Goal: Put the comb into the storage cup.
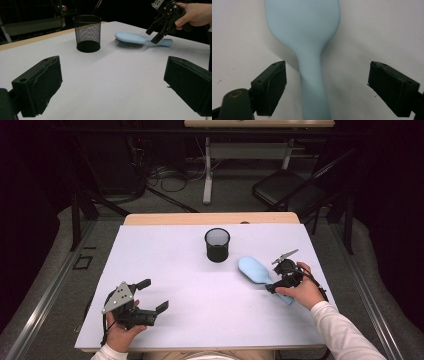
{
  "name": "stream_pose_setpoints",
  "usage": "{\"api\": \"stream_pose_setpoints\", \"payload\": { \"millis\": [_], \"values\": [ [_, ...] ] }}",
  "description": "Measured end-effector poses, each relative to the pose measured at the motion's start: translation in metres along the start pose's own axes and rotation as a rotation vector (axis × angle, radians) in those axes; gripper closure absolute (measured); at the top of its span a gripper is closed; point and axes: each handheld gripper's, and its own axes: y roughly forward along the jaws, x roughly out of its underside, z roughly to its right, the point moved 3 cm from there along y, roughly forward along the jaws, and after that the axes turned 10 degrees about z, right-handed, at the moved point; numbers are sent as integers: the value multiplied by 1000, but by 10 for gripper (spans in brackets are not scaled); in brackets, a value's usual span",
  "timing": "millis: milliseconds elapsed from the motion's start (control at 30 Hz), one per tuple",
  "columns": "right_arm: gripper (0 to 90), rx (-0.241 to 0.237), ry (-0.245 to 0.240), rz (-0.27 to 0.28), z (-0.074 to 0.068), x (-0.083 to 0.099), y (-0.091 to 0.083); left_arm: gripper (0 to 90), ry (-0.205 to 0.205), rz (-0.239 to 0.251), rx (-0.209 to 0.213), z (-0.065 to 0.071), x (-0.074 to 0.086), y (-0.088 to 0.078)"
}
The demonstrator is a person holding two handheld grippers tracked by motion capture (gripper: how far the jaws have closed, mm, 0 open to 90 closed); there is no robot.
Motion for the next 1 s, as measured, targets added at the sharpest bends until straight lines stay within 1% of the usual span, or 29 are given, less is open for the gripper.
{"api": "stream_pose_setpoints", "payload": {
  "millis": [67,100,133,167,200,233,267,333,367,467,500,533,600,667,733,767,833,900,933,967,1000],
  "values": [
    [194,0,-19,2,-1,0,1,15,1,1,0,0,0,0],
    [211,-2,-23,-6,-2,-1,1,15,2,-2,-2,0,0,0],
    [230,-8,-22,24,-2,0,3,15,4,-3,-2,0,0,0],
    [247,-10,-35,-13,-2,-1,2,15,3,-2,-4,0,0,0],
    [256,-11,-31,-2,-3,-1,3,15,3,-2,-4,0,0,0],
    [271,-14,-39,-23,-2,-1,3,15,3,-2,-4,0,0,0],
    [283,-21,-44,-1,-2,0,5,15,3,-2,-4,0,0,0],
    [333,-26,-39,-5,-3,-1,6,15,3,-2,-4,0,0,0],
    [343,-29,-43,-27,-2,-1,5,15,2,-2,-4,0,0,0],
    [408,-34,-43,-16,-3,-2,5,15,3,-3,-3,0,0,0],
    [425,-33,-50,-15,-3,-2,6,15,3,-3,-3,0,0,0],
    [444,-37,-52,1,-4,-2,8,15,3,-2,-3,0,0,0],
    [485,-36,-59,-22,-4,-3,7,15,3,-1,-4,0,0,0],
    [505,-44,-51,-18,-6,-3,8,15,3,-2,-3,0,0,0],
    [532,-47,-55,-19,-6,-3,8,15,1,-3,-4,0,0,0],
    [537,-46,-54,-1,-6,-4,9,15,1,-3,-3,0,0,0],
    [545,-44,-52,-20,-7,-4,8,15,1,-3,-3,0,0,0],
    [548,-41,-63,-25,-7,-4,9,15,2,-4,-3,0,0,0],
    [548,-42,-55,-6,-8,-4,10,15,2,-4,-3,0,0,0],
    [550,-41,-60,-26,-8,-4,10,15,1,-3,1,0,0,0],
    [559,-45,-59,-27,-7,-4,10,15,2,-4,1,0,0,0]
  ]
}}
